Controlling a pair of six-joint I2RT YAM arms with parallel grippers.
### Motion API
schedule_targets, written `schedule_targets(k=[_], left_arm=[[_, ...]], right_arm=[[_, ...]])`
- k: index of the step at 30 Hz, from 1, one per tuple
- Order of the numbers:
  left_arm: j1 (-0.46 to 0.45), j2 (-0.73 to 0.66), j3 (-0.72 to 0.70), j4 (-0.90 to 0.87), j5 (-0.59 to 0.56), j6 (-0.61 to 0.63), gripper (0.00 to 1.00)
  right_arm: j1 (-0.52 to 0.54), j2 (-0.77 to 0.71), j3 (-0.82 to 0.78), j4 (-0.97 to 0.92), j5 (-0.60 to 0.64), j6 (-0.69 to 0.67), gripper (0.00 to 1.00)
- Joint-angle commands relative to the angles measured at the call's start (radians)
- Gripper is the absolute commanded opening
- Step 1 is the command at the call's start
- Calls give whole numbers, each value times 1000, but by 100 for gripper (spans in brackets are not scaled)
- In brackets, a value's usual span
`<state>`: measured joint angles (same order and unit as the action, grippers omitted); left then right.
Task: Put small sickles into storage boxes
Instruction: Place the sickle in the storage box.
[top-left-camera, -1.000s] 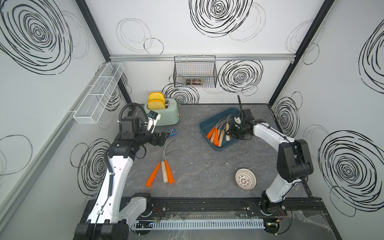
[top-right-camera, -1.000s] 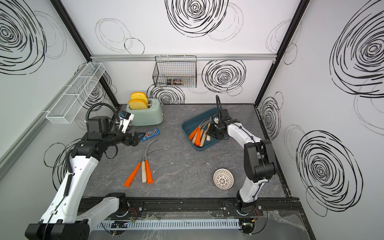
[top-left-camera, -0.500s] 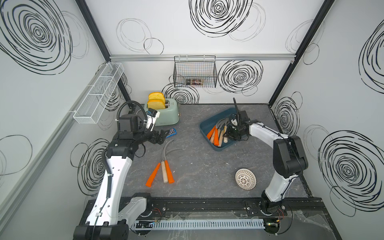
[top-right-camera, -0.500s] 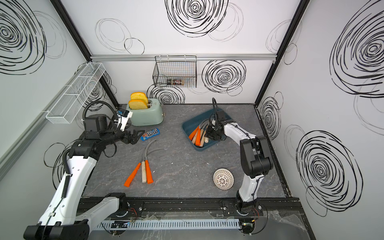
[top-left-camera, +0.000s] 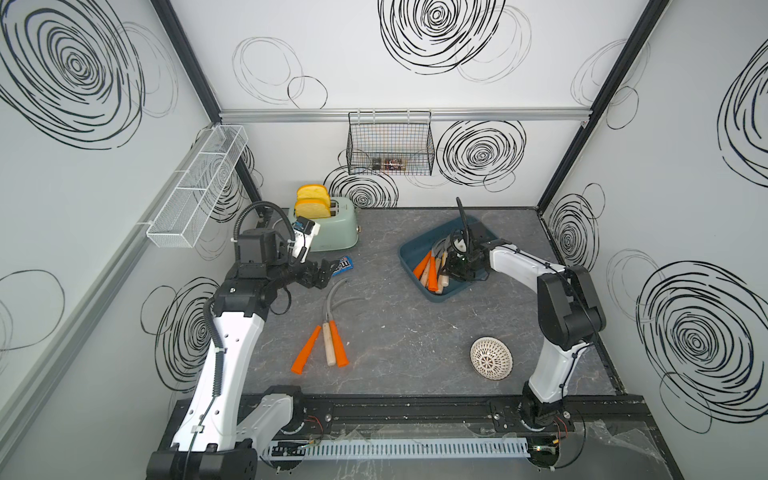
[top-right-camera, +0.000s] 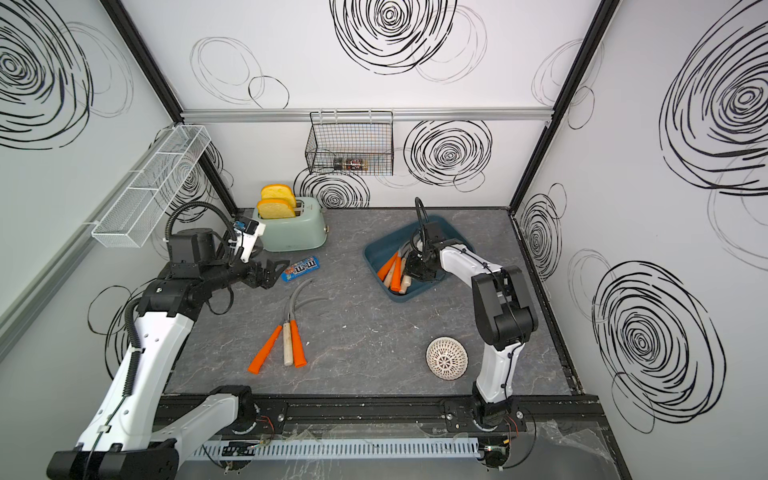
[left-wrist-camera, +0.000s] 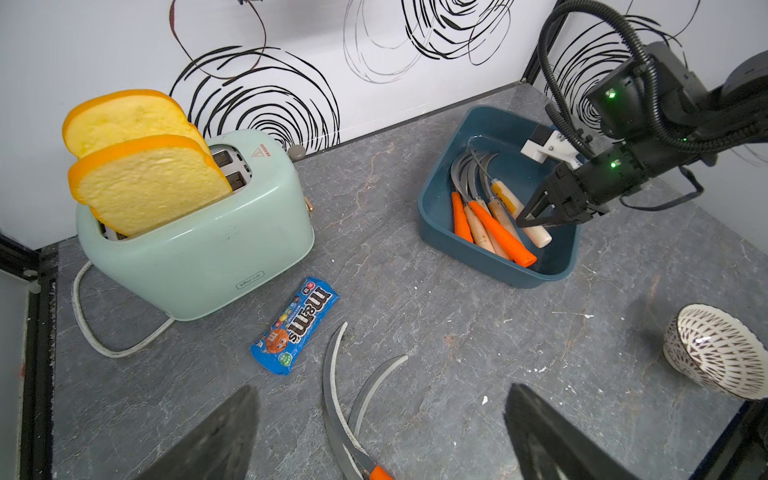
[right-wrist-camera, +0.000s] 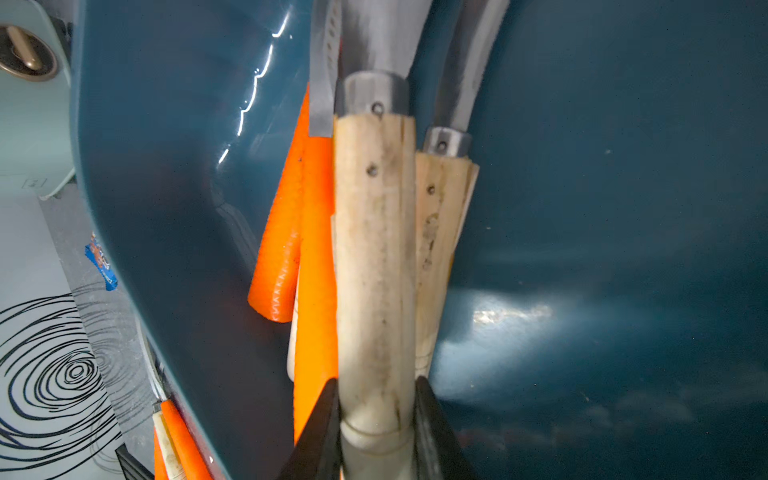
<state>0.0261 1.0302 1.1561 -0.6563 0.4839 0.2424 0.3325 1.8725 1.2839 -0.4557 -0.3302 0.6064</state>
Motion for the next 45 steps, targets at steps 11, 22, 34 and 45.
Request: schedule_targets(k=[11,22,34,45], left_arm=[[-11,-16,31,20,-3,-8,96],[-12,-24,25,20,-5,-8,96],[-12,-28,26,20,-4,-8,96],[-12,-17,30,33,-29,-16,96]], right_arm=[[20,34,45,-10,1,6,22],[31,51,58,-24,5,-2,28],[35,56,58,-36,15,-7,33],[36,-16,70,-61,36,-20,36]])
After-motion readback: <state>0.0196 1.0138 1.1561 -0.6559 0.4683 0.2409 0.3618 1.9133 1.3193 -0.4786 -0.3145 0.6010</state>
